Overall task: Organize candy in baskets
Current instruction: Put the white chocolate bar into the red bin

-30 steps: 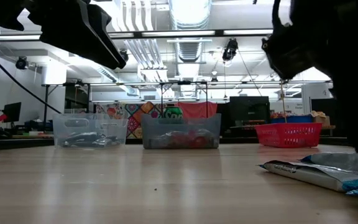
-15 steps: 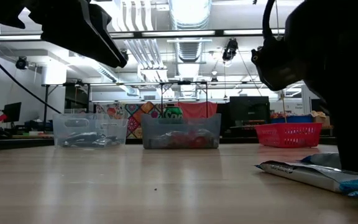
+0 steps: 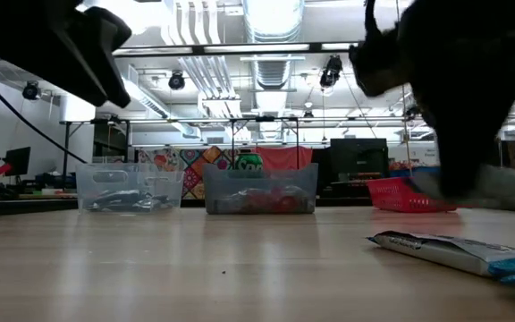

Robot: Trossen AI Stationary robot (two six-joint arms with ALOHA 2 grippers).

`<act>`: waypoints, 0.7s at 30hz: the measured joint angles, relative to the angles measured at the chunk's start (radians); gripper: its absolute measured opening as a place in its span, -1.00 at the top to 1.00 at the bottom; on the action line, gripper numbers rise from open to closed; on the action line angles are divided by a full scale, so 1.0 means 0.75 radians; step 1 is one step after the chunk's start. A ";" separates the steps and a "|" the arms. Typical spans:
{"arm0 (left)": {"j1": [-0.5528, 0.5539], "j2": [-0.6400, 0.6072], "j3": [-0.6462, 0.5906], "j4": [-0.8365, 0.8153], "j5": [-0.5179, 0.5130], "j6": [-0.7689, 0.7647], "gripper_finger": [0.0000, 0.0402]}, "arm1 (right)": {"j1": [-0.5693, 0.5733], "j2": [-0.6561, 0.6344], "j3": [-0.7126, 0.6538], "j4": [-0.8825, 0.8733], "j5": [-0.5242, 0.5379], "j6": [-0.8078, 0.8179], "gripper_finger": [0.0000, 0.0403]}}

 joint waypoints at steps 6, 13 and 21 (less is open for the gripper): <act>-0.070 -0.003 -0.001 0.009 -0.013 -0.020 0.26 | -0.120 -0.171 0.001 -0.193 0.187 -0.199 0.93; -0.099 -0.031 0.000 -0.147 -0.019 -0.186 0.26 | -0.368 -0.397 -0.014 -0.540 0.494 -0.373 0.93; -0.178 -0.195 -0.072 -0.288 -0.163 -0.424 0.32 | -0.849 -0.617 -0.167 -0.514 0.639 -0.607 0.93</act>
